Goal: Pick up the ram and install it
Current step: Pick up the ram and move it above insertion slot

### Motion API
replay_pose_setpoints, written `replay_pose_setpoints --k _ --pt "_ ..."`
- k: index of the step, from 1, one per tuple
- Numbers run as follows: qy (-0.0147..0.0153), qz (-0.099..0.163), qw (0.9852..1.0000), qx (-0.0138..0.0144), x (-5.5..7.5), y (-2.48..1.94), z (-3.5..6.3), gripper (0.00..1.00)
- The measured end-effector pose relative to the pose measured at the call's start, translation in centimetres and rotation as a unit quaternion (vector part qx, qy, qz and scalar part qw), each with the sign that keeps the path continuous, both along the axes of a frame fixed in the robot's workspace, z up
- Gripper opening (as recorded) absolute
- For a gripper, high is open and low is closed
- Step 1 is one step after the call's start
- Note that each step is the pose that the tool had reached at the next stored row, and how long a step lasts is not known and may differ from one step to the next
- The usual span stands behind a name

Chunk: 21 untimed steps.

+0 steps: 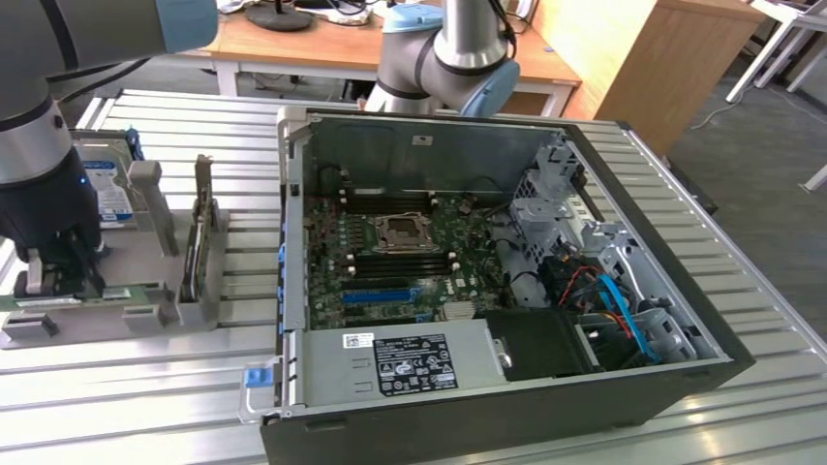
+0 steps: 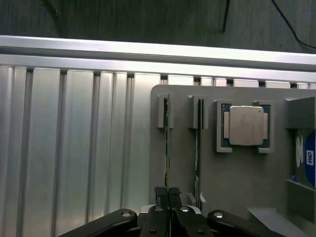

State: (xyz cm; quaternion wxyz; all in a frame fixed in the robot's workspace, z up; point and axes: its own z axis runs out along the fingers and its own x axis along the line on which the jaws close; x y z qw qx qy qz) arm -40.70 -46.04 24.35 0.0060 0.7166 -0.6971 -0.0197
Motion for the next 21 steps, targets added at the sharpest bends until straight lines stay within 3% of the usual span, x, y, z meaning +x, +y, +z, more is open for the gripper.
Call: replay_pose_setpoints --k 21 --pt "0.0 0.0 1.0 0.0 0.0 0.0 4.57 0.12"
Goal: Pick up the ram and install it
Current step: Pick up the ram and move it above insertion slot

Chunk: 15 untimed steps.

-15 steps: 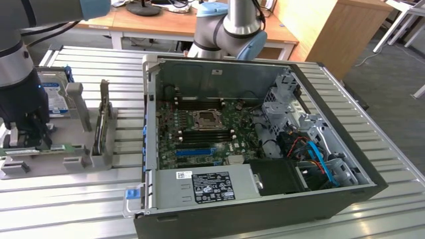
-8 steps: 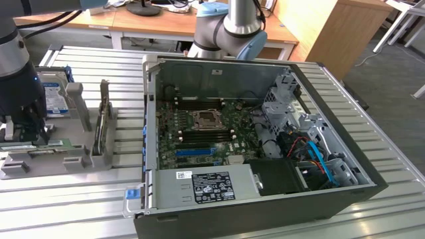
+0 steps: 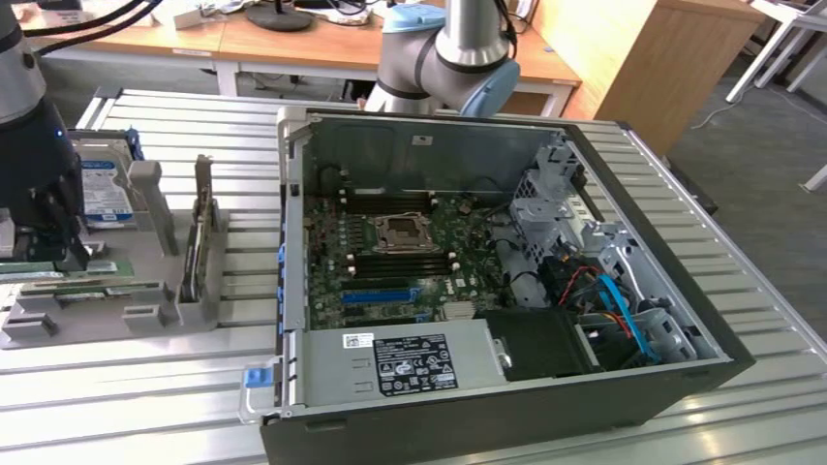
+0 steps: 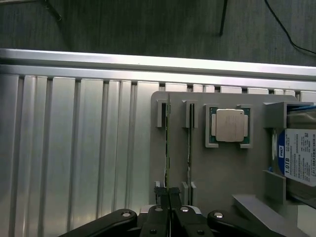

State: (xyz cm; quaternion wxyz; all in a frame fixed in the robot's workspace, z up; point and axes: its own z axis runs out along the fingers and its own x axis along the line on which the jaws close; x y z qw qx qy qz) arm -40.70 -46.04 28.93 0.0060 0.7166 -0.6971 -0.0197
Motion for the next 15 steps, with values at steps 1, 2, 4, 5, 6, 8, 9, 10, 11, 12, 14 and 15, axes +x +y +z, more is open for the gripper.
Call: replay_pose_setpoints --k 1,2,4,5,6,8,9,10,11,12,14,15 --pt "0.0 0.0 1.0 0.0 0.0 0.0 0.24 0.12" --pt "0.0 0.0 1.0 0.0 0.0 0.0 0.47 0.12" --pt "0.0 0.0 1.0 0.0 0.0 0.0 0.98 0.12" --pt "0.0 0.0 1.0 0.0 0.0 0.0 1.23 0.12" --pt "0.0 0.0 1.0 0.0 0.0 0.0 1.46 0.12" --pt "0.0 0.0 1.0 0.0 0.0 0.0 1.95 0.12" --pt "0.0 0.0 1.0 0.0 0.0 0.0 2.2 0.12" --pt "0.0 0.0 1.0 0.0 0.0 0.0 2.45 0.12" --pt "0.0 0.0 1.0 0.0 0.0 0.0 2.7 0.12" --pt "0.0 0.0 1.0 0.0 0.0 0.0 2.96 0.12" --pt "0.0 0.0 1.0 0.0 0.0 0.0 3.44 0.12" --pt "0.0 0.0 1.0 0.0 0.0 0.0 3.67 0.12"
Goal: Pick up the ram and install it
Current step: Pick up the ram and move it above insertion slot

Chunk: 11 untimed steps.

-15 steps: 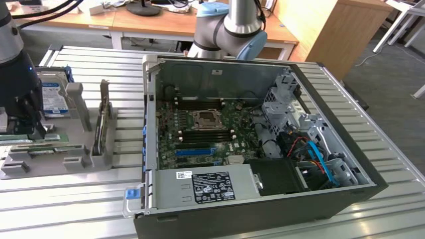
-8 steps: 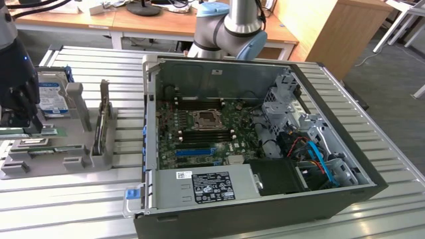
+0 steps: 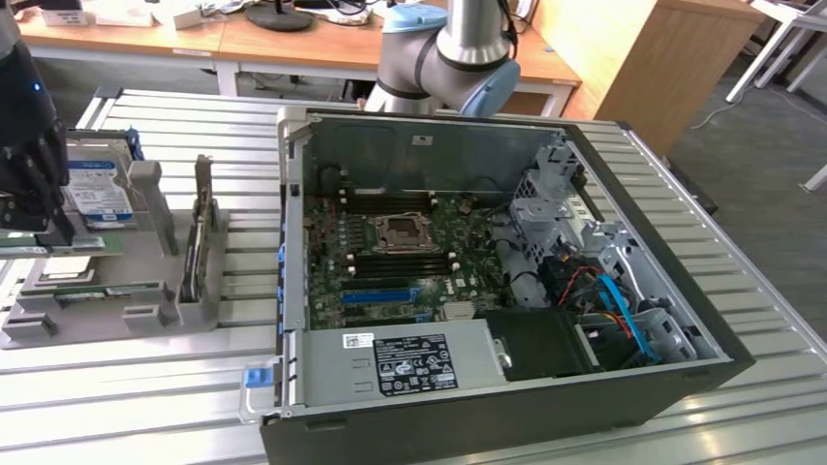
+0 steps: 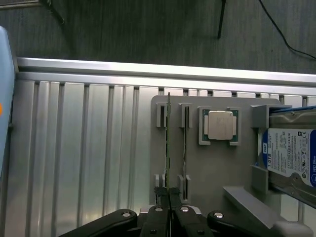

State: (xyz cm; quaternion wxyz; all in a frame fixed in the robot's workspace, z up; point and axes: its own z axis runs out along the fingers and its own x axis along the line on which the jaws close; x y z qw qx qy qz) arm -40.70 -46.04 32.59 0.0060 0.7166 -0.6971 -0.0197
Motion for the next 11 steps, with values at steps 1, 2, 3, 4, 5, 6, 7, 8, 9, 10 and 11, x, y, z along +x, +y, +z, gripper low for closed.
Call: replay_pose_setpoints --k 1,2,3,4,5,6,7,8,9,10,11 --pt "0.0 0.0 1.0 0.0 0.0 0.0 0.23 0.12" --pt "0.0 0.0 1.0 0.0 0.0 0.0 0.44 0.12" --pt "0.0 0.0 1.0 0.0 0.0 0.0 0.65 0.12" --pt "0.0 0.0 1.0 0.0 0.0 0.0 0.89 0.12" --pt "0.0 0.0 1.0 0.0 0.0 0.0 1.11 0.12" --pt "0.0 0.0 1.0 0.0 0.0 0.0 1.32 0.12" --pt "0.0 0.0 1.0 0.0 0.0 0.0 1.54 0.12" --pt "0.0 0.0 1.0 0.0 0.0 0.0 1.77 0.12" --pt "0.0 0.0 1.0 -0.0001 0.0 0.0 2.0 0.12" --pt "0.0 0.0 1.0 0.0 0.0 0.0 2.24 0.12" --pt "0.0 0.0 1.0 0.0 0.0 0.0 2.46 0.12"
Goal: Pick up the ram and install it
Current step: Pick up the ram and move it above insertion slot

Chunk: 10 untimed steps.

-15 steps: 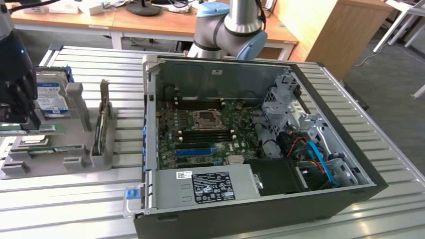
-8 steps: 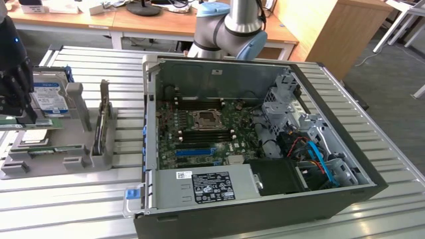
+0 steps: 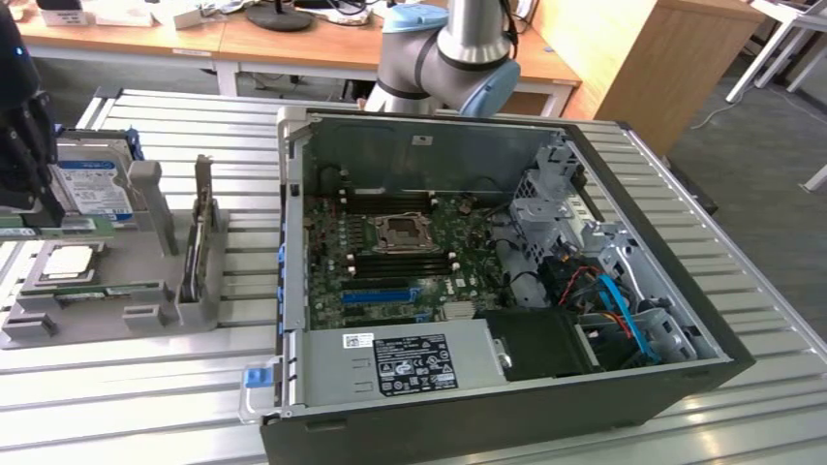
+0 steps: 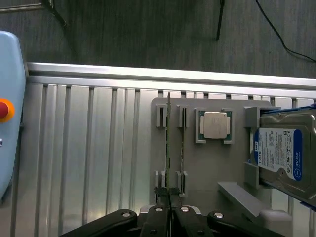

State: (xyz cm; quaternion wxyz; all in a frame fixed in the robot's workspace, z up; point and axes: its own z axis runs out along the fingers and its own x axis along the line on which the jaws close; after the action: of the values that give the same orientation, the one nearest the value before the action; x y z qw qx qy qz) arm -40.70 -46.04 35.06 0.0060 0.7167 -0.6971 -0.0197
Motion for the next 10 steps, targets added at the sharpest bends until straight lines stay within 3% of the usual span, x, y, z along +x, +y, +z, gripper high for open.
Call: replay_pose_setpoints --k 10 --pt "0.0 0.0 1.0 0.0 0.0 0.0 2.11 0.12"
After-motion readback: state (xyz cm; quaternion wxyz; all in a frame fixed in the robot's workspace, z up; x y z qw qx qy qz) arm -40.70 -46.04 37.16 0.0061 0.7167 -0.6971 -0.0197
